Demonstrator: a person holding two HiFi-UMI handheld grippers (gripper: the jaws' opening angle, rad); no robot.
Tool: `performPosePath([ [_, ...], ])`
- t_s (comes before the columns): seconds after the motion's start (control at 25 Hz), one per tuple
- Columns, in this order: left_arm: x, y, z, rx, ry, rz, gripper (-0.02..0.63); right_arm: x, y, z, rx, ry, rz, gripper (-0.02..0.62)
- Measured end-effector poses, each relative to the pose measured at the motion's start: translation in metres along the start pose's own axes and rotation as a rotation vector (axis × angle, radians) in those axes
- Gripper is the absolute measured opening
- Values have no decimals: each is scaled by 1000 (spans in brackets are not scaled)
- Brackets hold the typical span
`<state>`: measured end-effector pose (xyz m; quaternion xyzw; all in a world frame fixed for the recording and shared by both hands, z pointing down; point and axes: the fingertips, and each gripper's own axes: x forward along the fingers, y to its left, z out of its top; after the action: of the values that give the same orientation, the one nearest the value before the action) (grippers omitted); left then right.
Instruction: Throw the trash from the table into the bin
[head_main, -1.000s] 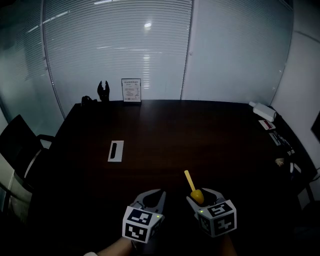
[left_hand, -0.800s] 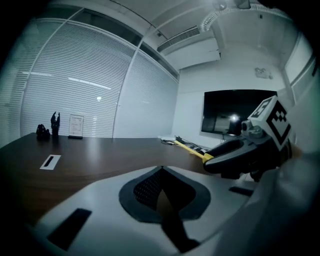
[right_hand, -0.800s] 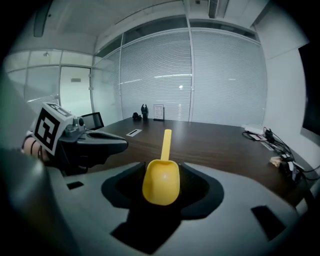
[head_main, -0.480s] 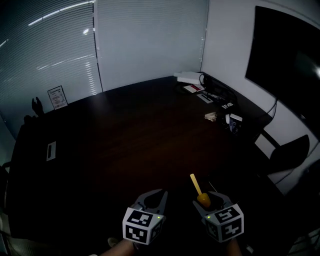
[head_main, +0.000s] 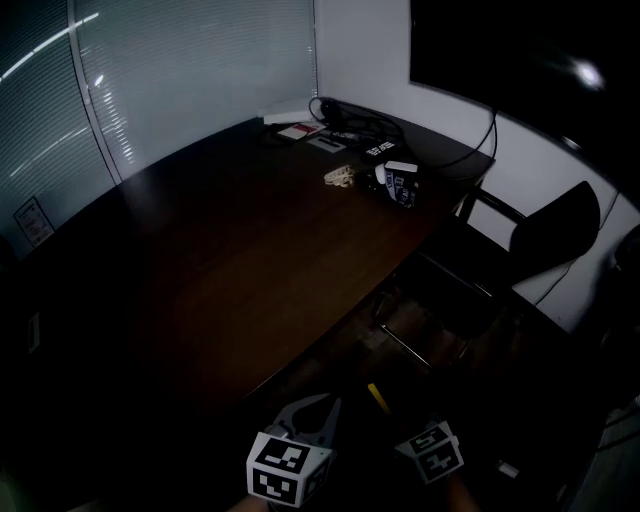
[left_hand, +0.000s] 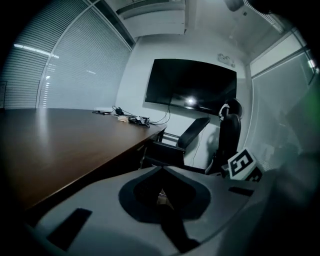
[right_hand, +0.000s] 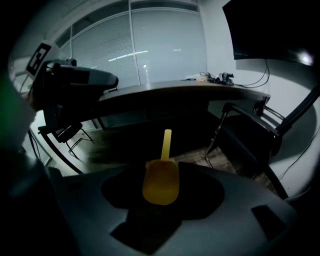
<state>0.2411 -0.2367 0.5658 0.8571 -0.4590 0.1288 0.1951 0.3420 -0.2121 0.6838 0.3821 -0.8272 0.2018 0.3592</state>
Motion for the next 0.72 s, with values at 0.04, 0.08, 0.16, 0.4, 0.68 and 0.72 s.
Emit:
performPosePath([
  [0.04,7,4,-13,6,11,-5,-2,20,-4,-19,12,30,2,213],
  [0.08,12,8,-26,12,22,-8,-2,38,-7,-35,20,52,6,213],
  [0.16,18,18,-48,23,39,-14,-2,69,-8,-57,28,77,17,213],
  [0.4,26,60,-119,44,77,14,-2,154,-16,-112,73,119,5,215],
  [0.68,27,62,-125,38,72,-3,-2,147,-21,-90,140,29,-58,227],
  [0.72,26,56,-119,38,72,-11,-2,133,-20,-77,151,-3,-64,227],
])
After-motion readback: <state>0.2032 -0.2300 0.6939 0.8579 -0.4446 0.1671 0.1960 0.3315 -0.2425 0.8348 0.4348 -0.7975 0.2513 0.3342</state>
